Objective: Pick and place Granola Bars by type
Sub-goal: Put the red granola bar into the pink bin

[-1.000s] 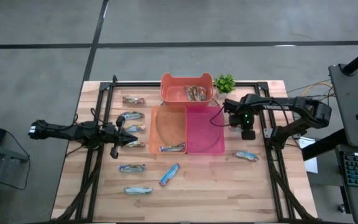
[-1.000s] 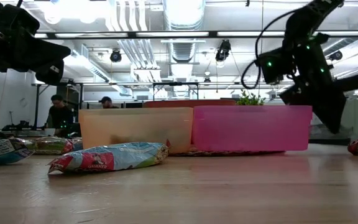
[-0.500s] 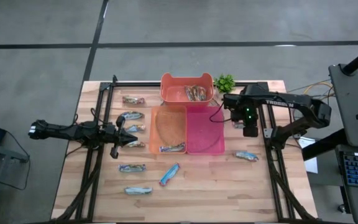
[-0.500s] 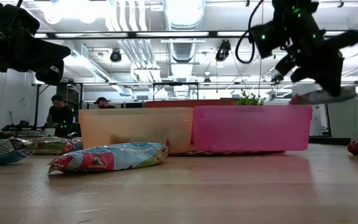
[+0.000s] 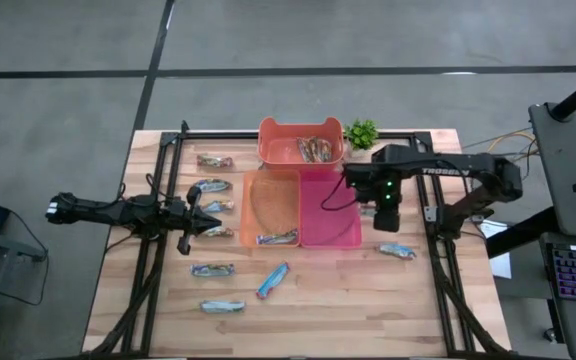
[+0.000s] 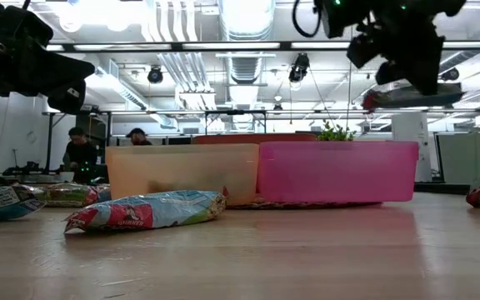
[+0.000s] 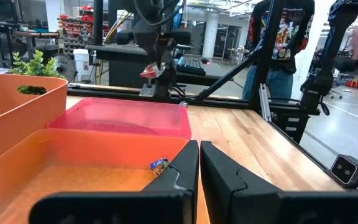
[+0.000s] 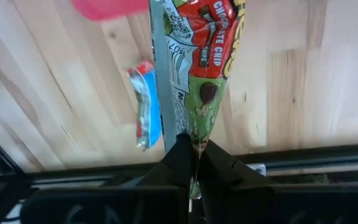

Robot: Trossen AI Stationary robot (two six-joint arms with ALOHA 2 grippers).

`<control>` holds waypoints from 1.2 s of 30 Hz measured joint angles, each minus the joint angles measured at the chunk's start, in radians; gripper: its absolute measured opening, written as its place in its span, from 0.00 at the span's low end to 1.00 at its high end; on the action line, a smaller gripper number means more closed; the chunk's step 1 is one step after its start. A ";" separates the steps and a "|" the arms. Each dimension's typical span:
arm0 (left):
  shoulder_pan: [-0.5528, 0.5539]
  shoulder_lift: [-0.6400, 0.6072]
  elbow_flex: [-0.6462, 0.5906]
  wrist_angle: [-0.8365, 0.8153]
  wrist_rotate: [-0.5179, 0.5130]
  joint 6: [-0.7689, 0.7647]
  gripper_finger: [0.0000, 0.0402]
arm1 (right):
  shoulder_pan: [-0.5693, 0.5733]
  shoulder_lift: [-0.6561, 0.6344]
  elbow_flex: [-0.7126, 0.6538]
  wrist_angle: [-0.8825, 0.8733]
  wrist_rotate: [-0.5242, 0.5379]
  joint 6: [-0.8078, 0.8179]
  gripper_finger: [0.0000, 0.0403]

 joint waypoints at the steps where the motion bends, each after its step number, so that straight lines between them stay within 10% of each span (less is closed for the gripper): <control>1: 0.000 0.000 0.000 0.000 0.000 0.000 0.00 | 0.013 0.022 0.019 0.000 0.000 0.006 0.02; 21: 0.000 0.000 0.000 0.000 0.000 0.000 0.00 | 0.140 0.408 0.383 0.058 0.010 0.041 0.02; 36: 0.000 0.000 0.000 0.000 0.000 0.000 0.00 | 0.181 0.506 0.355 0.233 0.010 0.107 0.02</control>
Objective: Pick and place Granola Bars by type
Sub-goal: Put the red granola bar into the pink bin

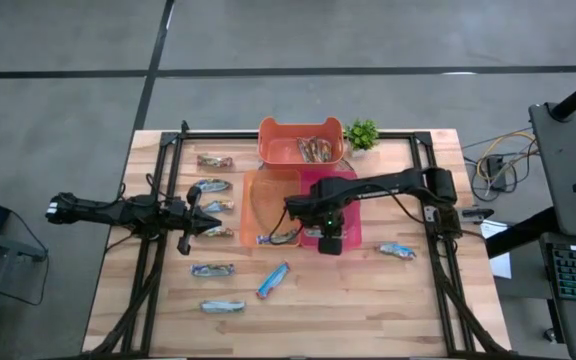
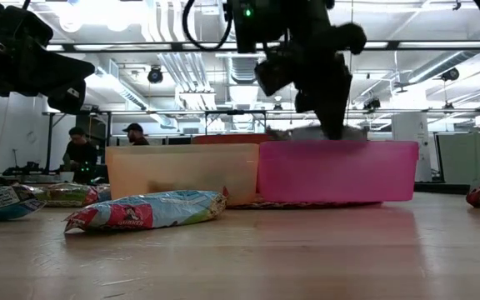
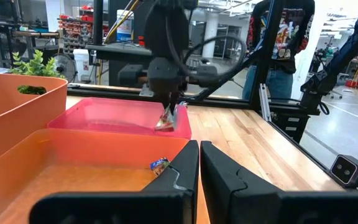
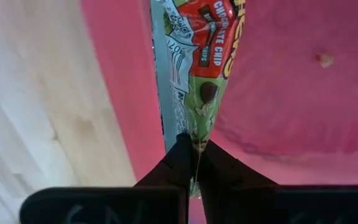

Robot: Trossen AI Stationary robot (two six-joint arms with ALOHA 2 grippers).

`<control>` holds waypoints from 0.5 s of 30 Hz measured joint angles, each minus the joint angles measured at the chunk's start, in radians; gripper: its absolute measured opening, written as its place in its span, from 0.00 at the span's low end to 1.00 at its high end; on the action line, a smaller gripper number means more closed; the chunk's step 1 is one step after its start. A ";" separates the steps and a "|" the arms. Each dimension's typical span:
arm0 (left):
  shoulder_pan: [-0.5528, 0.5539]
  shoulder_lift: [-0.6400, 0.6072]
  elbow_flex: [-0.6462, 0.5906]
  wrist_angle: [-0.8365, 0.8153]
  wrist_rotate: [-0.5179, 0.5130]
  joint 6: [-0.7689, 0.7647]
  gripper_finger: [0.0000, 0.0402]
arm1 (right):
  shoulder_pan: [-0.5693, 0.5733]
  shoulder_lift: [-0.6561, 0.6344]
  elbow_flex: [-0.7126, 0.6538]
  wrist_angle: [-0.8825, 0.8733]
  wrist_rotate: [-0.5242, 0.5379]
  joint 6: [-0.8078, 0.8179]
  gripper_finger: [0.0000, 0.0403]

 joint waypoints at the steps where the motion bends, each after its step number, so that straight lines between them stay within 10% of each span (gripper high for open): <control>1: 0.000 0.000 0.000 0.000 0.000 0.000 0.00 | 0.000 0.000 -0.015 0.004 0.000 0.005 0.02; 15: 0.000 0.000 0.000 0.000 0.000 0.000 0.00 | 0.002 0.000 -0.159 0.160 0.001 0.019 0.02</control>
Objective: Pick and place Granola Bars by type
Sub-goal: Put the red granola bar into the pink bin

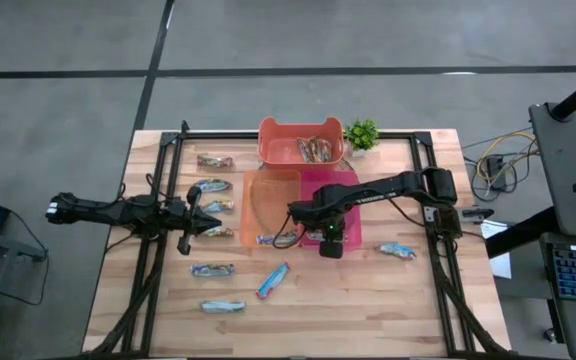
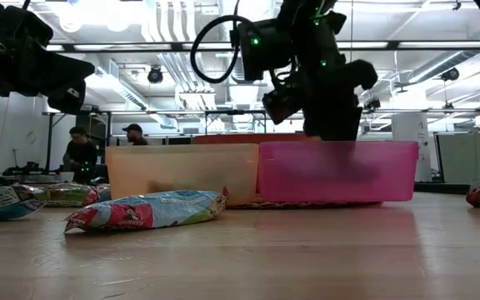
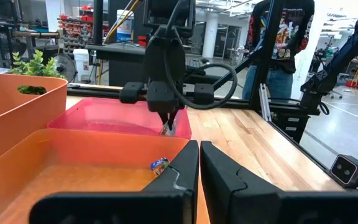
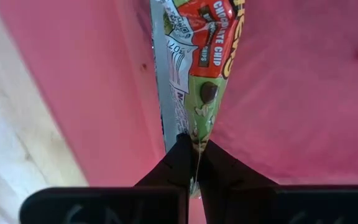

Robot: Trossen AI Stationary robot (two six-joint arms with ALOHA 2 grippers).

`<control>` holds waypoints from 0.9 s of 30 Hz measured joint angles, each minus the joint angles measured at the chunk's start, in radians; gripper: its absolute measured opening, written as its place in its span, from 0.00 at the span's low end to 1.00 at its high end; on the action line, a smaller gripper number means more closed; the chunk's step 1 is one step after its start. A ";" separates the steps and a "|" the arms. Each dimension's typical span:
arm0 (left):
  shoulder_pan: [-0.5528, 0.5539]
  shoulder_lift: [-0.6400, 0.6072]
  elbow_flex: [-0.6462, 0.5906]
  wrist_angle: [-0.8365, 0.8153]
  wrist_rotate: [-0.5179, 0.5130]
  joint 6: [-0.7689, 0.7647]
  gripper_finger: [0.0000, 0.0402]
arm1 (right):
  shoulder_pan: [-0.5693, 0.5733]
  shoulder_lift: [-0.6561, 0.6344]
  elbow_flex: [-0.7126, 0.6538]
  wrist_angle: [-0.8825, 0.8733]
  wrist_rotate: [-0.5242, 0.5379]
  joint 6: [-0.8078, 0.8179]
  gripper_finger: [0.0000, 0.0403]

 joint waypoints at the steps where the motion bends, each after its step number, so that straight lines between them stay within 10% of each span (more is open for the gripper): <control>1: 0.000 0.000 0.000 0.000 0.000 0.000 0.00 | 0.000 0.000 -0.009 0.009 0.000 0.000 0.02; 14: 0.000 0.000 0.000 0.000 0.000 0.000 0.00 | 0.000 0.000 -0.042 0.048 -0.020 0.000 0.03; 27: 0.000 0.000 0.000 0.000 0.000 0.000 0.00 | -0.002 -0.021 0.018 -0.058 0.021 -0.024 0.34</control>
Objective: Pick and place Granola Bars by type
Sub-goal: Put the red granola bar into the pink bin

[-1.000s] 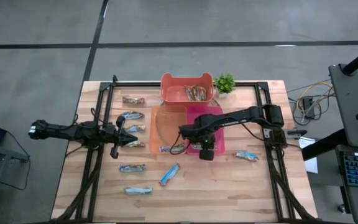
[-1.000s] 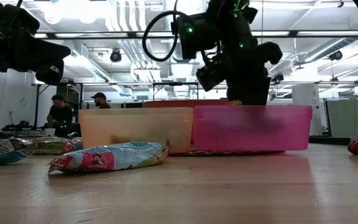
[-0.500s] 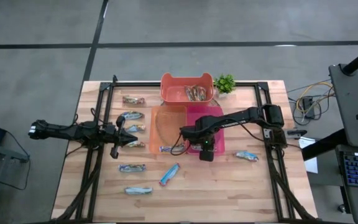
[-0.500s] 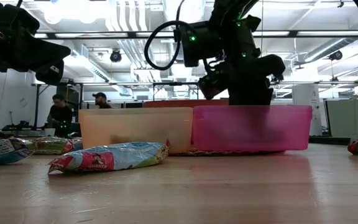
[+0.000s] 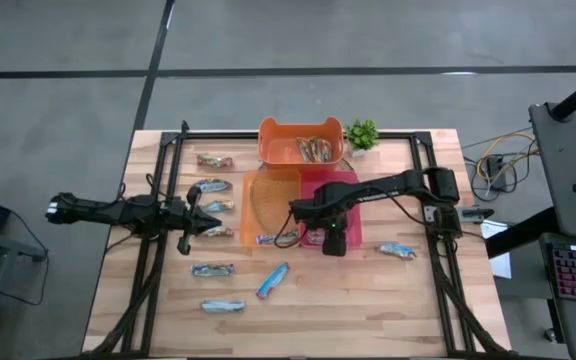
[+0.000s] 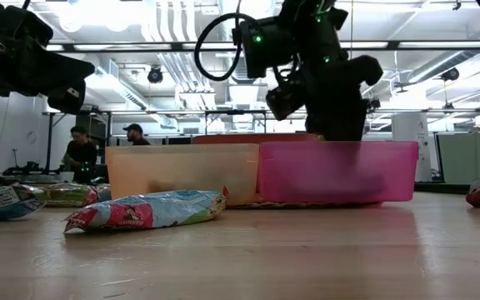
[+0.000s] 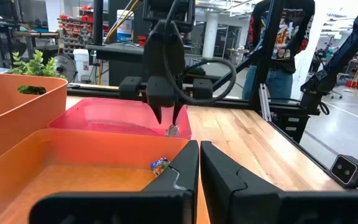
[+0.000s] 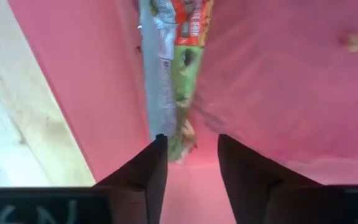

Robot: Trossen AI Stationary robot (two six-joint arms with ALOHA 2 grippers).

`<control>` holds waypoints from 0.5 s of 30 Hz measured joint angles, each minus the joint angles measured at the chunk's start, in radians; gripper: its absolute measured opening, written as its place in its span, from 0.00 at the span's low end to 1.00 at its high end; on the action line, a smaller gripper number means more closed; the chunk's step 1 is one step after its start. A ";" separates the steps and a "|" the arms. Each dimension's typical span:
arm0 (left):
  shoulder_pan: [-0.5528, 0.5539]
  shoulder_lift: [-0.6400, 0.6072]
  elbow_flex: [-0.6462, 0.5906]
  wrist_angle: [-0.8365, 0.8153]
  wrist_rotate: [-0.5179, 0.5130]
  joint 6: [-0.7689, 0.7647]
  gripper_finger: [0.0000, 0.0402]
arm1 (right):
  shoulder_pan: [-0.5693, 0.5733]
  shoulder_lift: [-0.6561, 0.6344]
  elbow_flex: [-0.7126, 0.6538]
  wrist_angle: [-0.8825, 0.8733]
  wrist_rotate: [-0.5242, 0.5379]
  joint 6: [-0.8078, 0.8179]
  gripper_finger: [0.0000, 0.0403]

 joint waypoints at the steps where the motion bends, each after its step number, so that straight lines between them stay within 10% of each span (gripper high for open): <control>1: 0.000 0.000 0.000 0.000 0.000 0.000 0.00 | 0.000 -0.009 0.006 -0.005 0.016 -0.002 0.35; 15: 0.000 0.000 0.000 0.000 0.000 0.000 0.00 | -0.001 -0.123 0.084 -0.105 0.088 0.122 0.46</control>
